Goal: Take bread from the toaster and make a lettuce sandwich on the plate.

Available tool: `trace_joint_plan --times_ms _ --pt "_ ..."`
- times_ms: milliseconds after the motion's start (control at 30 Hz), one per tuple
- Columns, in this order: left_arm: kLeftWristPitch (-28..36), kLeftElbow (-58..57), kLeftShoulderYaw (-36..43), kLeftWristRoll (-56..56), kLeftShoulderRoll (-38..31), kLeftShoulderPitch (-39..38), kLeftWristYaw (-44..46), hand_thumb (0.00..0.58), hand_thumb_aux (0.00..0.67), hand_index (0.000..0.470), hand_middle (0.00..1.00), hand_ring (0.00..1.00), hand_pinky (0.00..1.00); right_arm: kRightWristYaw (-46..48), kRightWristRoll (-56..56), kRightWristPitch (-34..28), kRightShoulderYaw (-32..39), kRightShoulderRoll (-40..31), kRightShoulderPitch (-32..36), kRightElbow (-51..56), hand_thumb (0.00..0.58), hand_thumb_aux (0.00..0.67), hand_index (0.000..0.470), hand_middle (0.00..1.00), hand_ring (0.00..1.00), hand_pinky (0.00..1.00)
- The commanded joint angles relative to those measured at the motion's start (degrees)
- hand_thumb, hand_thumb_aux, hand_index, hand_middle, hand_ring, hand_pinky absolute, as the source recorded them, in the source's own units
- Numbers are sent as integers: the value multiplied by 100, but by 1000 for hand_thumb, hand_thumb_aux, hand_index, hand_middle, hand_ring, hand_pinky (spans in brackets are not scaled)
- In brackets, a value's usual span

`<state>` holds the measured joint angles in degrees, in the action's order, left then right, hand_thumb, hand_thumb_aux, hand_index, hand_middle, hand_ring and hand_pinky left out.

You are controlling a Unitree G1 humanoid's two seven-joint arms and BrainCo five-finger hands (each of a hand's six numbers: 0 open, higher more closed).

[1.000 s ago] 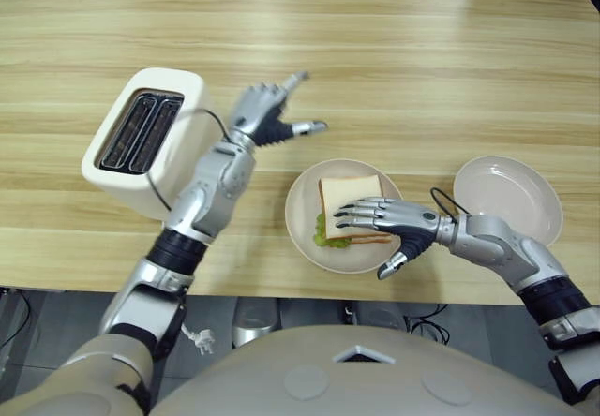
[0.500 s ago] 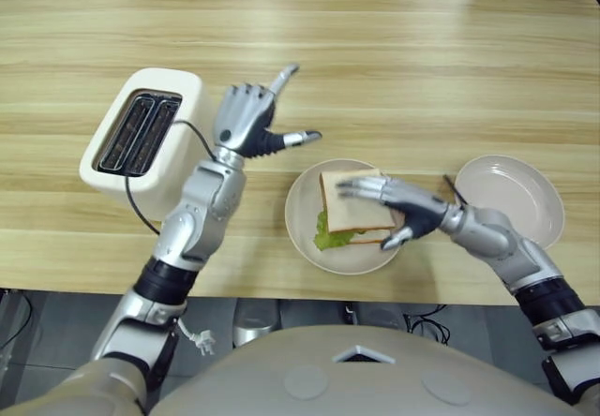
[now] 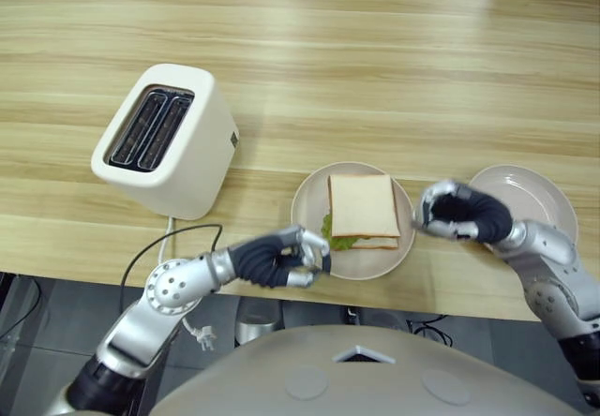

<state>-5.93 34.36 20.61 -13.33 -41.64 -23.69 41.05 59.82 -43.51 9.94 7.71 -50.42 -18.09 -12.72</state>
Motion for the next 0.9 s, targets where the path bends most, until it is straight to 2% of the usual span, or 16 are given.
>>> trace_joint_plan --times_ms 33,167,333,500,600,767,900 --pt "107 -199 184 85 -365 -165 569 580 670 460 1000 1000 1000 455 1401 368 167 -266 -286 265 580 670 460 1000 1000 1000" --pt "32 -742 420 1007 -456 3 600 580 670 460 1000 1000 1000 459 2604 768 317 -374 -366 409 580 670 460 1000 1000 1000" --pt "-237 -1836 956 3411 -198 697 -269 580 670 460 1000 1000 1000 28 4212 1317 588 -308 -179 831 580 670 460 1000 1000 1000" --pt "-393 -2544 1092 4725 506 1381 -1373 580 670 460 1000 1000 1000 -784 5468 1629 696 5 238 1052 580 670 460 1000 1000 1000" --pt "-483 -2831 1108 5060 736 1629 -1721 580 670 460 1000 1000 1000 -1057 5922 1745 819 109 408 1173 580 670 460 1000 1000 1000" --pt "-585 -3124 1235 5300 986 1816 -1815 580 670 460 1000 1000 1000 -1405 6483 1906 1079 413 821 1532 580 670 460 1000 1000 1000" --pt "-661 -3603 1259 5341 1207 2140 -1897 580 670 460 1000 1000 1000 -1717 6853 1994 1261 708 1425 2184 580 670 460 1000 1000 1000"
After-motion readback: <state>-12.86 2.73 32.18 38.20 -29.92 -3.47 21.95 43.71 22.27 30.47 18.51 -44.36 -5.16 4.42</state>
